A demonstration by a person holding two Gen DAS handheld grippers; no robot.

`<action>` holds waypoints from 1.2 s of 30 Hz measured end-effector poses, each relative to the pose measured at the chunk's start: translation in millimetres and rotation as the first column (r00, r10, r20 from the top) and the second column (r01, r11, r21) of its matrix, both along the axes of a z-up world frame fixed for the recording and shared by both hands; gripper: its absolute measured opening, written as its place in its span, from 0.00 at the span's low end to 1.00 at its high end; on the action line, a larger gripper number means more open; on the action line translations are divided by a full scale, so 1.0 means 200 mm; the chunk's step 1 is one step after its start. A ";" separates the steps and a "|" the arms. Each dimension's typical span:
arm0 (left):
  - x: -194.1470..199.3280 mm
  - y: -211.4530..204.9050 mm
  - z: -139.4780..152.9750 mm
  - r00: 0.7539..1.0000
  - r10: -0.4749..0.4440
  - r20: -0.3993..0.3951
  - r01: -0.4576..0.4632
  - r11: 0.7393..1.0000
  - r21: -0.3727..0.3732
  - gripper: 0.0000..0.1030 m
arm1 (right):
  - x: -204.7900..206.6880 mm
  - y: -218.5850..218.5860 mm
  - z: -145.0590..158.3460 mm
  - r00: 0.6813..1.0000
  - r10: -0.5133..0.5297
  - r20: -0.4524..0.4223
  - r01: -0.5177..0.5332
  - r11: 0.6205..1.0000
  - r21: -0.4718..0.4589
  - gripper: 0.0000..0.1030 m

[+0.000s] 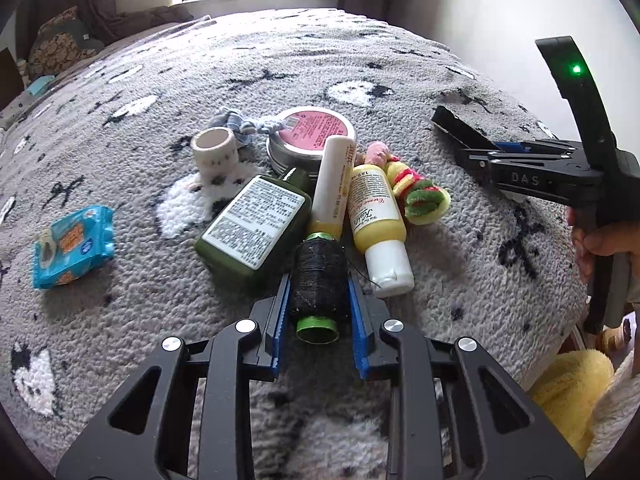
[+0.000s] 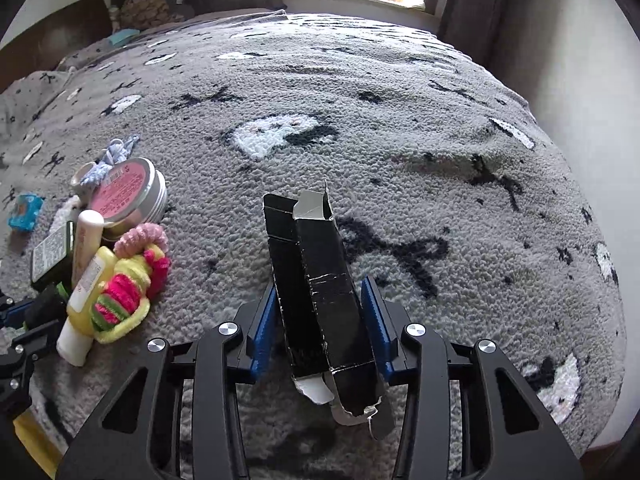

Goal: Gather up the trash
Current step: 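Grasp the black-and-white box with the right gripper while the left gripper grasps the black spool, then lower both held items below the bed edge and open both grippers over the bin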

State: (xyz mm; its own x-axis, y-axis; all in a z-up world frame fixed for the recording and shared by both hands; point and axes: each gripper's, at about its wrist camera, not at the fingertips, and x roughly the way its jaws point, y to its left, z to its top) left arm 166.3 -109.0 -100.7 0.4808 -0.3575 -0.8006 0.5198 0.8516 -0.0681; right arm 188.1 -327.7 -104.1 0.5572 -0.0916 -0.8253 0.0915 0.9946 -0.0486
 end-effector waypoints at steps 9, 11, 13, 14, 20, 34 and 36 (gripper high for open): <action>-0.26 0.15 0.14 0.993 0.014 0.114 -0.011 1.000 -0.022 0.24 | -0.39 0.08 0.17 0.988 0.061 0.144 -0.082 0.986 0.143 0.35; -0.31 0.18 0.17 0.990 0.024 0.136 -0.019 0.999 -0.035 0.24 | -0.51 0.14 0.22 0.978 0.088 0.189 -0.118 0.981 0.153 0.35; -0.38 0.22 0.21 0.986 0.038 0.161 -0.031 0.998 -0.047 0.24 | -0.63 0.21 0.26 0.966 0.118 0.232 -0.161 0.971 0.178 0.35; -0.42 0.24 0.22 0.984 0.041 0.171 -0.033 0.998 -0.053 0.24 | -0.68 0.24 0.27 0.959 0.129 0.251 -0.179 0.966 0.186 0.35; -0.64 0.34 0.28 0.974 0.053 0.218 -0.036 0.996 -0.081 0.24 | -0.95 0.38 0.30 0.936 0.147 0.321 -0.229 0.944 0.236 0.35; -0.95 0.44 -0.17 1.000 0.026 -0.003 -0.026 0.999 -0.031 0.24 | -1.21 0.60 -0.16 0.976 0.195 0.100 -0.219 0.904 0.367 0.35; -0.97 0.44 -0.26 0.999 0.028 -0.043 -0.029 1.000 -0.011 0.24 | -1.22 0.62 -0.23 0.978 0.200 0.059 -0.207 0.900 0.384 0.35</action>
State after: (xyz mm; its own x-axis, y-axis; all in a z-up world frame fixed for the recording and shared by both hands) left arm -28.6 -21.4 -152.5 0.4567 -0.3531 -0.8166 0.4917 0.8651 -0.0991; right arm -56.0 -203.9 -149.6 0.5444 0.3490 -0.7628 -0.1178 0.9321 0.3424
